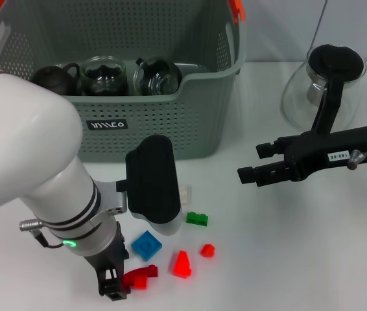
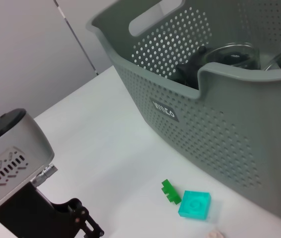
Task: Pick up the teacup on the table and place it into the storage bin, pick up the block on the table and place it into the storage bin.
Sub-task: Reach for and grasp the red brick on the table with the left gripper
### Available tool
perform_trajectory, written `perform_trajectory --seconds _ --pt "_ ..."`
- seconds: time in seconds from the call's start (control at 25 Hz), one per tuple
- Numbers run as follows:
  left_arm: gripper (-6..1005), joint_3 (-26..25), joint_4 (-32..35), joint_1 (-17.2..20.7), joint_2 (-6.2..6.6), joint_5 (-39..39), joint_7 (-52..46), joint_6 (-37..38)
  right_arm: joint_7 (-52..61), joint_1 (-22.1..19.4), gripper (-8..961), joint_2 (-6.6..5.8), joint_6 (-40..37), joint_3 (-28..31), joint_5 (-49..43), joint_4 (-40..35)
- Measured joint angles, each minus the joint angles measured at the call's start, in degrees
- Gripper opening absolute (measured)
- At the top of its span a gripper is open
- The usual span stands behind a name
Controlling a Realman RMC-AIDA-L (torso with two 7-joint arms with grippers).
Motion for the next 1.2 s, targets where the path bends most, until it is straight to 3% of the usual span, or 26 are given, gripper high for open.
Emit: perform_trajectory --seconds 1.2 --pt "435 0.5 -1.4 -1.7 0.06 -0.6 -0.9 0.2 0.0 0.2 927 -0.17 0.8 0.0 0.0 0.1"
